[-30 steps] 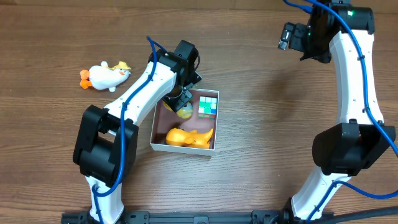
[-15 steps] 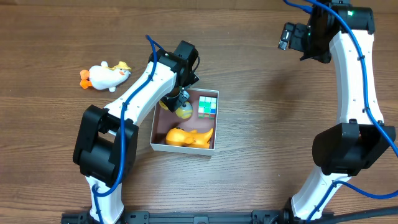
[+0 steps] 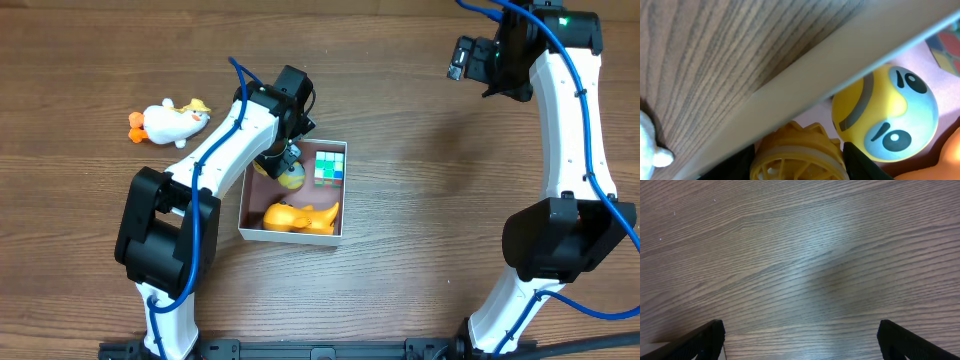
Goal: Pack container
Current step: 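Lower the cookie toy into the box beside the ball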
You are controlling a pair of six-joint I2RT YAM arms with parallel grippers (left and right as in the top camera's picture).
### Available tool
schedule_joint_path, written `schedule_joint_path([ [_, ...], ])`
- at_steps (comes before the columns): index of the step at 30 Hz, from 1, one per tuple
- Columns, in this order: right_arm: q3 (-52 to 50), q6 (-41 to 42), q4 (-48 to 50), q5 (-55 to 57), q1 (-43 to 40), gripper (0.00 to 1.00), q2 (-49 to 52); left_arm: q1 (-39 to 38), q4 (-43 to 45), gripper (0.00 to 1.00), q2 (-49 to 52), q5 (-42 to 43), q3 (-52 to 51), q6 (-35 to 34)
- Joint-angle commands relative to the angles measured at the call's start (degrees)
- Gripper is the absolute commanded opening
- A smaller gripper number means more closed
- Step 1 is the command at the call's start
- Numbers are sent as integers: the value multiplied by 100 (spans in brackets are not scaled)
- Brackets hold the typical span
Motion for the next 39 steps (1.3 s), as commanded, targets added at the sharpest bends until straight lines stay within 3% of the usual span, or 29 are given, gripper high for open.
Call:
schedule_joint_path([
  [1, 144, 42, 15, -35, -9, 100, -24, 52, 63, 32, 127, -52, -181, 61],
  [20, 144, 42, 17, -35, -9, 100, -24, 52, 544, 33, 127, -52, -232, 61],
  [21, 144, 42, 15, -35, -9, 100, -24, 52, 531, 37, 127, -52, -232, 61],
  [22, 144, 42, 15, -35, -9, 100, -24, 52, 527, 47, 127, -52, -232, 61],
  [27, 144, 42, 15, -35, -9, 100, -24, 52, 529, 61, 127, -52, -232, 61],
  [28, 144, 42, 17, -35, -9, 100, -24, 52, 529, 70, 127, -52, -232, 59],
  [34, 144, 42, 17, -35, -9, 100, -24, 52, 531, 75, 127, -55, -232, 61],
  [39, 144, 42, 17, -35, -9, 100, -24, 52, 529, 86, 127, -254, -173, -278],
])
